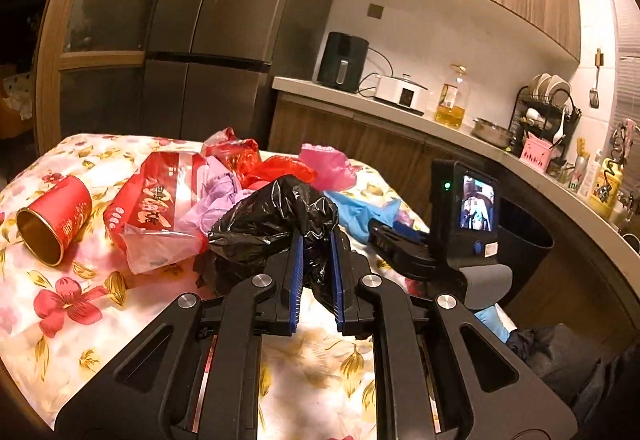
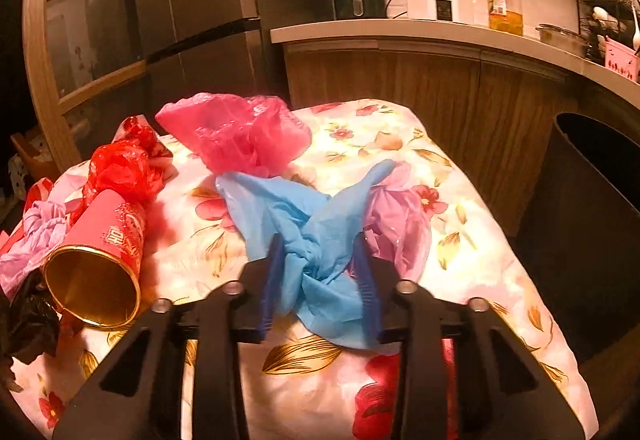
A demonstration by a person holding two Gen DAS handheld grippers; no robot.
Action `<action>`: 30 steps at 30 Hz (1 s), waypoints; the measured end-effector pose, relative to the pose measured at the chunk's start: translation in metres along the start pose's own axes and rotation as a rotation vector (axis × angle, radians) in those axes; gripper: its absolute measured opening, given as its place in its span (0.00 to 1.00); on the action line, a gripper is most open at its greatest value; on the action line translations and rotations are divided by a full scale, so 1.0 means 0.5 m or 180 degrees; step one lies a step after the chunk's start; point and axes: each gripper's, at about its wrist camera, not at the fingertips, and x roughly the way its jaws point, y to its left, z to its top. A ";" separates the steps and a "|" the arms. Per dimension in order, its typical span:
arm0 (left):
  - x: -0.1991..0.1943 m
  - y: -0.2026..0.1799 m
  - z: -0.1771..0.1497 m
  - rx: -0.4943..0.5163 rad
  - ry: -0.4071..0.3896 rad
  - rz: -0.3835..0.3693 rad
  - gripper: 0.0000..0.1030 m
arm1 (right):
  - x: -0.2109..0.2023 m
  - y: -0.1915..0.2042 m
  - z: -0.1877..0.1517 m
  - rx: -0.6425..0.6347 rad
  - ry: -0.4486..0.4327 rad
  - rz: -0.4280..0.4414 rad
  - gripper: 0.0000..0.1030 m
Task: Collect trash
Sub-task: 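Carry the black bag and blue glove over the black bin with both tools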
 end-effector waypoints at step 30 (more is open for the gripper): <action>-0.087 -0.098 0.013 0.0240 -0.0269 -0.0180 0.11 | -0.319 -0.105 0.023 0.0332 -0.0934 0.0360 0.11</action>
